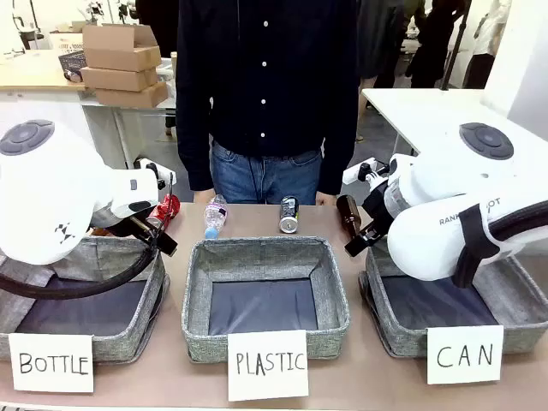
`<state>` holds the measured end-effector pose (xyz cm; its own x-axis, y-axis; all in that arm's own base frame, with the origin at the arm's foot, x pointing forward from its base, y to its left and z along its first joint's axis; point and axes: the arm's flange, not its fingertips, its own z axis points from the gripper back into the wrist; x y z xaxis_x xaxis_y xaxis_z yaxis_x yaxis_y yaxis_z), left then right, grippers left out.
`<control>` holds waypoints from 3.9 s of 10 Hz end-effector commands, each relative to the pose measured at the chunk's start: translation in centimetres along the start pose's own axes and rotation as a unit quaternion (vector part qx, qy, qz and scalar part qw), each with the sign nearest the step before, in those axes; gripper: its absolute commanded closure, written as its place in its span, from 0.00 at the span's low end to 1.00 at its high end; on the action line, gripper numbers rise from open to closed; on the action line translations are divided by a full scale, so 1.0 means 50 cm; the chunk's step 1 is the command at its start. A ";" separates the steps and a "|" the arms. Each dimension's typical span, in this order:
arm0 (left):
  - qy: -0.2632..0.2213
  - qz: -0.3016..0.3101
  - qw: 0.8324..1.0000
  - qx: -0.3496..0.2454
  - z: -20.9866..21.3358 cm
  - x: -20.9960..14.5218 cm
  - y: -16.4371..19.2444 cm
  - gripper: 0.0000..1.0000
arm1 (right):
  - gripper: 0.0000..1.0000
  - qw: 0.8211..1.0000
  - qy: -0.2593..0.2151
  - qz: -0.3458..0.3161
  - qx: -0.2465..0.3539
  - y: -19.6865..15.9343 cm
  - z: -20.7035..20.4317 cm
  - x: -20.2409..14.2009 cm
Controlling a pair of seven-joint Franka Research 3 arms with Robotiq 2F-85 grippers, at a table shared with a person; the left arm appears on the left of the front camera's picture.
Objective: Sort the can waste into the basket.
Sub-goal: Pick up the can waste from the table and place it in the right Fabric basket.
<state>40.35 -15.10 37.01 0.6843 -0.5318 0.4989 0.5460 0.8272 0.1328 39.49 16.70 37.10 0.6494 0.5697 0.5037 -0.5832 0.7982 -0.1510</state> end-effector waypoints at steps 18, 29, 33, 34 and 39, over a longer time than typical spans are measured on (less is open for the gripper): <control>0.075 -0.070 0.994 0.029 0.461 -0.041 -0.220 0.00 | 0.00 0.993 0.085 0.037 0.069 0.055 0.398 -0.060; -0.164 0.278 0.780 -0.536 0.435 -0.217 0.162 0.00 | 0.00 0.740 -0.187 -0.344 0.546 -0.204 0.365 -0.226; -0.152 0.294 0.772 -0.542 0.439 -0.189 0.246 0.00 | 0.00 0.735 -0.179 -0.350 0.553 -0.258 0.382 -0.219; -0.152 0.294 0.772 -0.542 0.439 -0.189 0.246 0.00 | 0.00 0.735 -0.179 -0.350 0.553 -0.258 0.382 -0.219; -0.152 0.294 0.772 -0.542 0.439 -0.189 0.246 0.00 | 0.00 0.775 -0.111 -0.373 0.498 -0.242 0.379 -0.170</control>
<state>29.56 4.38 52.54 0.9220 0.0828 0.3782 0.3567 0.1980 -0.9130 30.38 -3.18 49.61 0.9409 -0.1303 0.3125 -0.2882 0.1761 0.9412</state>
